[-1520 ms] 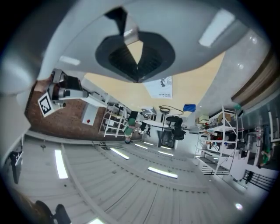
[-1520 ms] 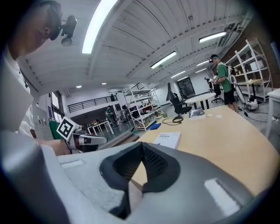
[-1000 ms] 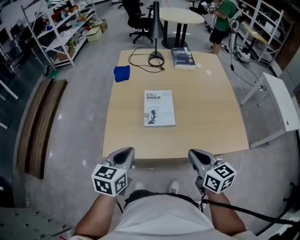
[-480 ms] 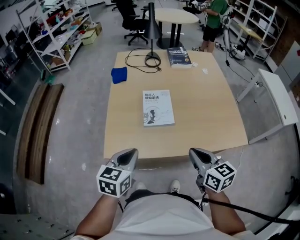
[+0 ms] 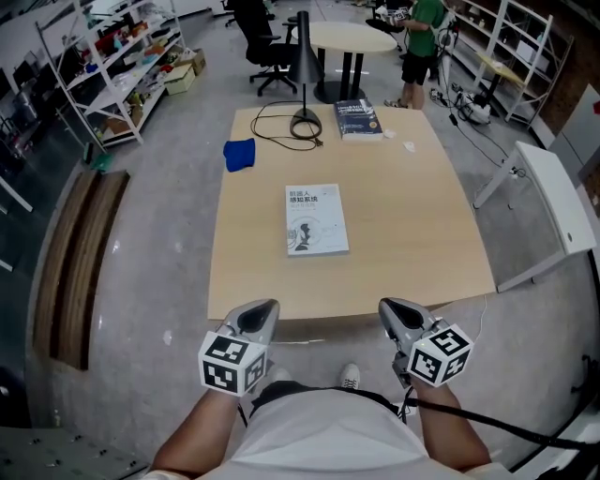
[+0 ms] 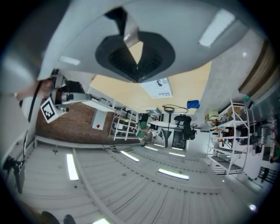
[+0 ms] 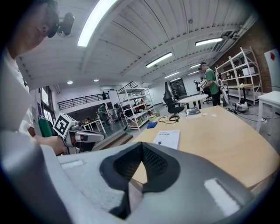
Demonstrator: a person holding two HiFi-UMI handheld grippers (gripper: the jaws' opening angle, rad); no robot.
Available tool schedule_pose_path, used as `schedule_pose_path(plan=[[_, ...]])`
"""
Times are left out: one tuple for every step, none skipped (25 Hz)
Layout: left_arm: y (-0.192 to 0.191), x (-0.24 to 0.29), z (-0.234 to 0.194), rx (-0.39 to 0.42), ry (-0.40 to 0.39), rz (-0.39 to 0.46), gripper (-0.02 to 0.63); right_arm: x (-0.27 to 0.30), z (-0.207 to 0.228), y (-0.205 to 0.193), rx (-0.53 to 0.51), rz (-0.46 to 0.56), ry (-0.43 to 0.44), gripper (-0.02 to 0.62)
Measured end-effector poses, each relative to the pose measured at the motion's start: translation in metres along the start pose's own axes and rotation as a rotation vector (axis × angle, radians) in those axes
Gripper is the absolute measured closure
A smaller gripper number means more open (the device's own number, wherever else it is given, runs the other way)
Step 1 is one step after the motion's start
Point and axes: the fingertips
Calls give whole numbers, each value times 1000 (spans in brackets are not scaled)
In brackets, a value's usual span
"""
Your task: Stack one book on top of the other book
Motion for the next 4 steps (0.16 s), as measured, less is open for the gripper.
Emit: schedule_pose_path(plan=[[-1,-1,0,-2,1,-2,598,0,-1,0,1,-1,2,594],[-2,-1,1,-3,2,-3,598,-1,-2,-1,1,-2,5,594],[-3,-2,1,-5,4,-4,598,-2,-3,-1,0,-3,8,594],[-4,-3,1,-7,5,-4,598,-2,-4,-1,0,-4,11,594]])
Point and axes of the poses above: the fingertips, and each gripper's own axes: x forward along the fingers, z to its right, y out of its top, and after that the axes turned 14 degrees about -x, right-handed
